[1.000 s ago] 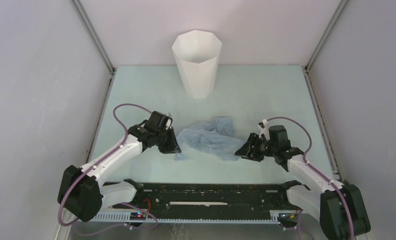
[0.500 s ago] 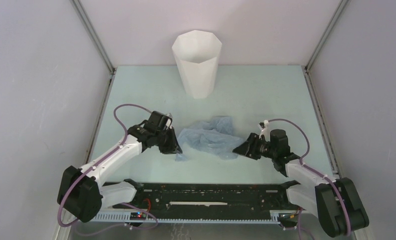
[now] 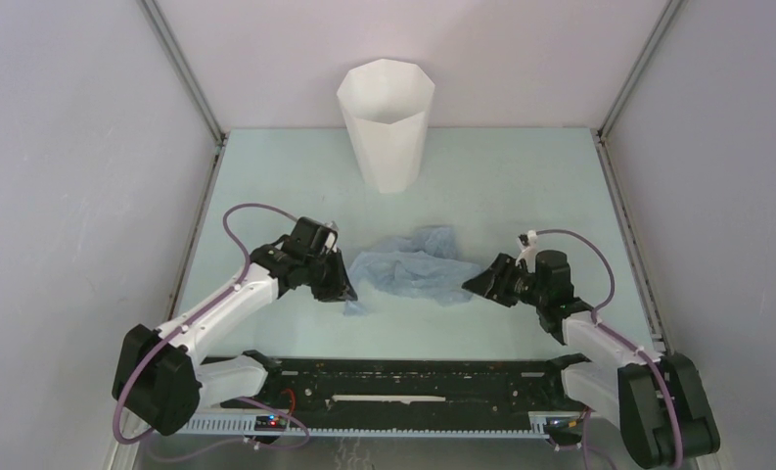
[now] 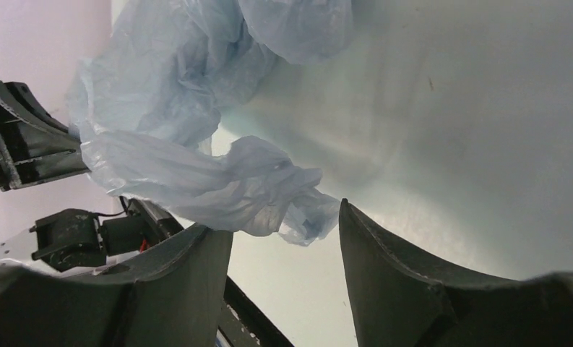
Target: Put the trash bags into the trash bin
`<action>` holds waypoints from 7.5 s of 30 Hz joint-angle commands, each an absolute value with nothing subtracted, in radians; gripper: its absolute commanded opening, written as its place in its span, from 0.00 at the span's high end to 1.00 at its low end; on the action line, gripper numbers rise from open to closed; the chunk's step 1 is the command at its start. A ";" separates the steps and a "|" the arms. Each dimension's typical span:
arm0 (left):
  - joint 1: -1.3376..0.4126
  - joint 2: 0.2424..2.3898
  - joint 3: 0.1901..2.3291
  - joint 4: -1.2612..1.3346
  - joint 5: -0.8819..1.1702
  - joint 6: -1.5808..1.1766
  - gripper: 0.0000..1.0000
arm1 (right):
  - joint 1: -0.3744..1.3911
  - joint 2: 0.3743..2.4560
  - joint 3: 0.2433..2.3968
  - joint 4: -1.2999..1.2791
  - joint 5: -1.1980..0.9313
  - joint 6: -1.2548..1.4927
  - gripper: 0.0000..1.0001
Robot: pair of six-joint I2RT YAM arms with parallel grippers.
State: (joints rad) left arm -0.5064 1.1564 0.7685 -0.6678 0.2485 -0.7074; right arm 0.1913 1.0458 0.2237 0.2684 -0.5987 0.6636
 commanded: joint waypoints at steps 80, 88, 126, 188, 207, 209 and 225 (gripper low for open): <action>-0.527 1.118 1.059 -0.788 0.002 -0.789 1.00 | 0.531 0.878 0.787 -0.487 -0.215 0.605 1.00; -0.542 1.210 1.703 -0.923 -0.059 -0.644 0.99 | 0.459 1.034 1.438 -0.725 -0.265 0.448 1.00; -0.794 1.523 1.077 -0.529 0.184 -0.369 0.00 | 0.264 0.574 0.781 -0.931 -0.580 0.444 1.00; -0.705 1.020 1.300 -0.736 -0.231 -0.642 1.00 | 0.539 1.063 1.274 -0.827 -0.304 0.394 1.00; -0.745 0.932 0.776 -0.643 -0.145 -0.861 1.00 | 0.710 0.902 0.728 -0.675 -0.278 0.614 1.00; -0.746 0.905 0.811 -0.666 -0.195 -0.845 1.00 | 0.736 0.855 0.771 -0.679 -0.228 0.604 1.00; -0.724 1.010 1.559 -0.648 -0.409 -0.582 1.00 | 0.788 1.030 1.624 -0.834 0.050 0.266 1.00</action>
State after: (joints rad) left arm -0.7200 1.1584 1.9007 -0.6487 -0.2882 -0.5724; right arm 0.7483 1.1740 2.0006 -0.8524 -0.0704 0.3351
